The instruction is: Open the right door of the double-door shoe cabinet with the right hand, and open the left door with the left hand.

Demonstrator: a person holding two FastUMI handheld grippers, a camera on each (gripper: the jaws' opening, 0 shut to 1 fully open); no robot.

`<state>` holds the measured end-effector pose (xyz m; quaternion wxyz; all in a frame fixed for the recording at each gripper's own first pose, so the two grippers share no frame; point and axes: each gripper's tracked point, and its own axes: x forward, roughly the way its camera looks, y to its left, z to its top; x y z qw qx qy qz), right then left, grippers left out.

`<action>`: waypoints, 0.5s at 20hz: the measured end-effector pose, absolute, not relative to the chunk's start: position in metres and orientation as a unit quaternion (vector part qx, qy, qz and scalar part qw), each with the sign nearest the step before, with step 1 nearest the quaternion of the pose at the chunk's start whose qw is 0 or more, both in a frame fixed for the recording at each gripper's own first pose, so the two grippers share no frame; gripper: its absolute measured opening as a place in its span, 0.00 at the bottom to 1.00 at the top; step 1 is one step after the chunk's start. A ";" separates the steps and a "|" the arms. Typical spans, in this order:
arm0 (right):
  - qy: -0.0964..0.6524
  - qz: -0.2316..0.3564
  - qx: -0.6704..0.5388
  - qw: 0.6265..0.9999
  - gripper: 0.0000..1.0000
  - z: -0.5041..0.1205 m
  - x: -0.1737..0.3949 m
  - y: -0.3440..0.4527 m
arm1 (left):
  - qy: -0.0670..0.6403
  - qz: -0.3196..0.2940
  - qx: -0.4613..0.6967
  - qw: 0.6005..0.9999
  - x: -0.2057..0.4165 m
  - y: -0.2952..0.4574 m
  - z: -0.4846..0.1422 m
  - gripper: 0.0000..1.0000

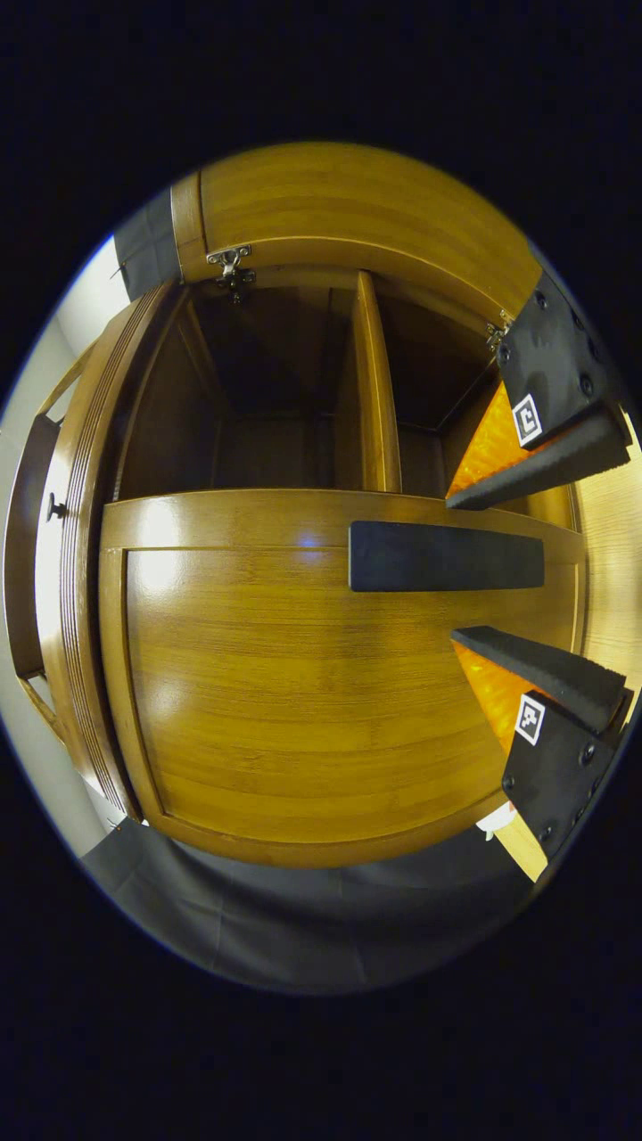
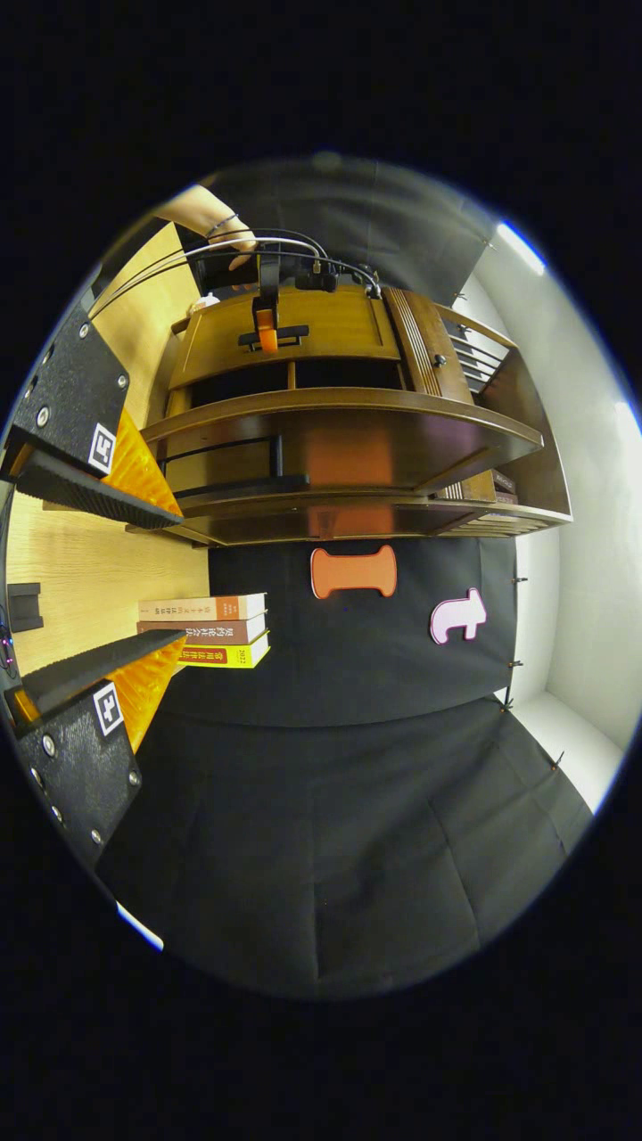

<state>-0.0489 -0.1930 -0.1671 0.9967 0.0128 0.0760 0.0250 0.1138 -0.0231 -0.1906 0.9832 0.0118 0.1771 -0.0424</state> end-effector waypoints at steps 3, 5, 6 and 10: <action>0.074 0.022 0.016 0.997 0.70 -0.164 -0.050 -0.193 | 0.177 -0.043 0.014 0.983 0.120 -0.023 -0.195 0.79; 0.072 0.020 0.016 0.997 0.70 -0.163 -0.050 -0.193 | 0.181 -0.047 0.008 0.982 0.121 -0.026 -0.198 0.66; 0.072 0.018 0.016 0.997 0.70 -0.161 -0.049 -0.193 | 0.188 -0.053 0.002 0.981 0.122 -0.030 -0.202 0.60; 0.067 0.011 0.011 0.998 0.70 -0.154 -0.056 -0.194 | 0.189 -0.059 0.008 0.980 0.119 -0.029 -0.205 0.41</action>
